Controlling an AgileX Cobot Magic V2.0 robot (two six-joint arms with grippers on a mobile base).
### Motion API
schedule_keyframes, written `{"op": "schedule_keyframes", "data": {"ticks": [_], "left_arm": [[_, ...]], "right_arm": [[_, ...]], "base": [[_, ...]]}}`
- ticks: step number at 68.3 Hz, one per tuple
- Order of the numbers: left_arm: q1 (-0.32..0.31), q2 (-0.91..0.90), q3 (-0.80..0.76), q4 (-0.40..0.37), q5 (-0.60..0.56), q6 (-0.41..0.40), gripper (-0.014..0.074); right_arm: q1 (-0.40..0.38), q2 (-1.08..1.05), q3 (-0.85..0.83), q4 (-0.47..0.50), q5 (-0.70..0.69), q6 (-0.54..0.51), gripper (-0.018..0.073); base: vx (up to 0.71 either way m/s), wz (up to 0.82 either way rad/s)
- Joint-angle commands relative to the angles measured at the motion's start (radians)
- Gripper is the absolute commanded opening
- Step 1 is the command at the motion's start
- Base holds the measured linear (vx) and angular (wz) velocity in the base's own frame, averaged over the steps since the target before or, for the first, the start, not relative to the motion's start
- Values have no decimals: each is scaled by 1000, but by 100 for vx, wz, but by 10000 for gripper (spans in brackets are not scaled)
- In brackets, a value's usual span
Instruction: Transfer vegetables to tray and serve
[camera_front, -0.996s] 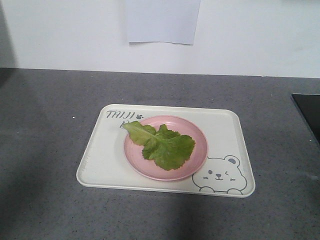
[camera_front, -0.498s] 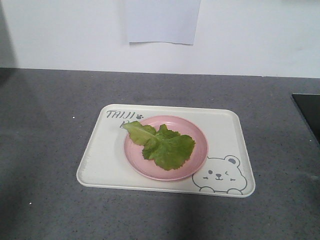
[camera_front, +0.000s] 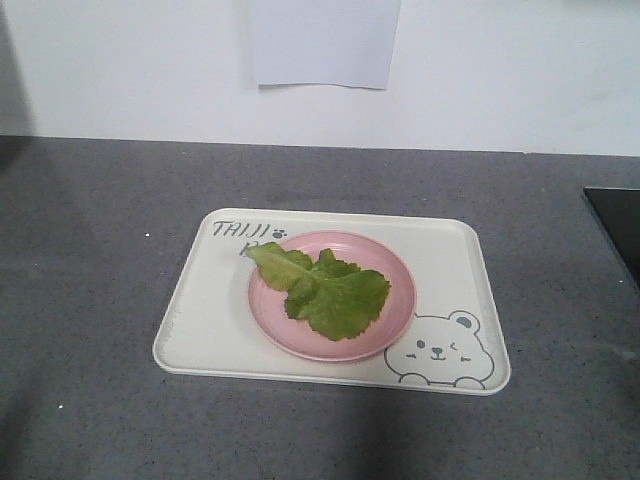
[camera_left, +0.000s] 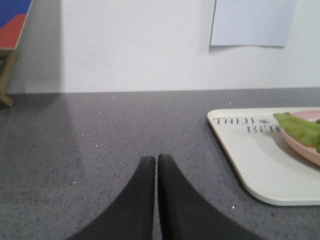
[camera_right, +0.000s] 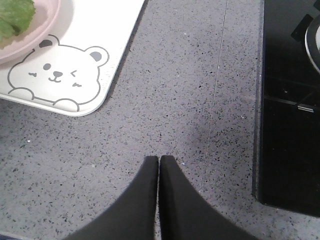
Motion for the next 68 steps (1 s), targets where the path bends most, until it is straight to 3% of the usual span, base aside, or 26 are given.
{"op": "schedule_keyframes", "data": {"ticks": [1, 68], "left_arm": [[2, -22, 27, -38, -77, -9, -6], [2, -22, 27, -37, -72, -9, -6]], "right_arm": [[1, 6, -26, 4, -57, -3, -10], [1, 6, -26, 4, -57, -3, -10]], "base": [[0, 0], [0, 0]]}}
